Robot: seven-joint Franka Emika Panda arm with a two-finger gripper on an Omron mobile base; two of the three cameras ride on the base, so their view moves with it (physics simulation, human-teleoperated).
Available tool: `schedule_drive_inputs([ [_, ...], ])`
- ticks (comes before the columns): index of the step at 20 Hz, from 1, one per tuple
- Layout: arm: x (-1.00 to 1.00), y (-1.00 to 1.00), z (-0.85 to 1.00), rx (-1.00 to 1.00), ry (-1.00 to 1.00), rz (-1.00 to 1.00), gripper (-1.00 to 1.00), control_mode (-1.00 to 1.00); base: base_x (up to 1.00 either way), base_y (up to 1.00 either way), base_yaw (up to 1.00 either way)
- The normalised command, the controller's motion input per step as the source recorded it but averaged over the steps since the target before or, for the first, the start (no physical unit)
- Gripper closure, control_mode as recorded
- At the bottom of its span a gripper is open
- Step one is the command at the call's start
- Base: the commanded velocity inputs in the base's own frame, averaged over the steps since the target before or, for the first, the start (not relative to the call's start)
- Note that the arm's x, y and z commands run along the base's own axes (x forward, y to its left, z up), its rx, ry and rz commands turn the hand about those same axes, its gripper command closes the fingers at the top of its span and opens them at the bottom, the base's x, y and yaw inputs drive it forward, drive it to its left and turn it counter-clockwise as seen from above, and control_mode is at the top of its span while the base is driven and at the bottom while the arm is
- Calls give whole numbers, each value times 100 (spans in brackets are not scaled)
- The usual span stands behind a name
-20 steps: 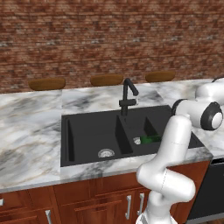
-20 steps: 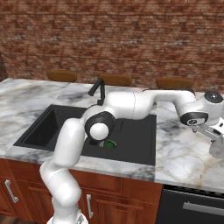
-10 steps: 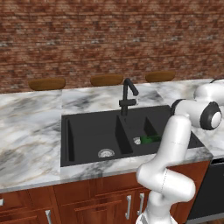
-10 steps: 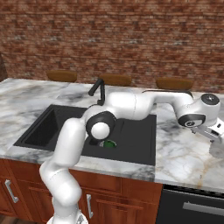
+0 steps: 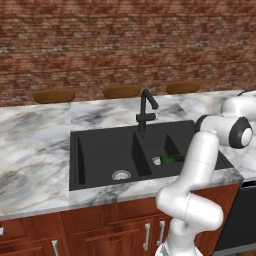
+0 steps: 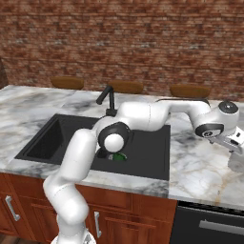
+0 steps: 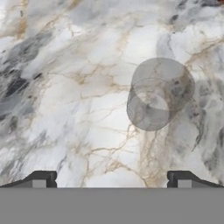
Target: Move any existing items from the left basin to the right basin for drying. Then move the glass cup from the counter to the left basin of the sink for washing.
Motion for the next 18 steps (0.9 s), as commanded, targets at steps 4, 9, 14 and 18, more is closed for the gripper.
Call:
schedule_drive_inputs([
  [4,22,-11,-6,-1,0,5,-100,-100,0,0,0],
  [9,17,-15,-7,0,0,5,-100,-100,0,0,0],
  [14,2,-24,-5,-1,0,3,-100,-100,0,0,0],
  [18,0,-29,-5,0,0,0,-100,-100,0,0,0],
])
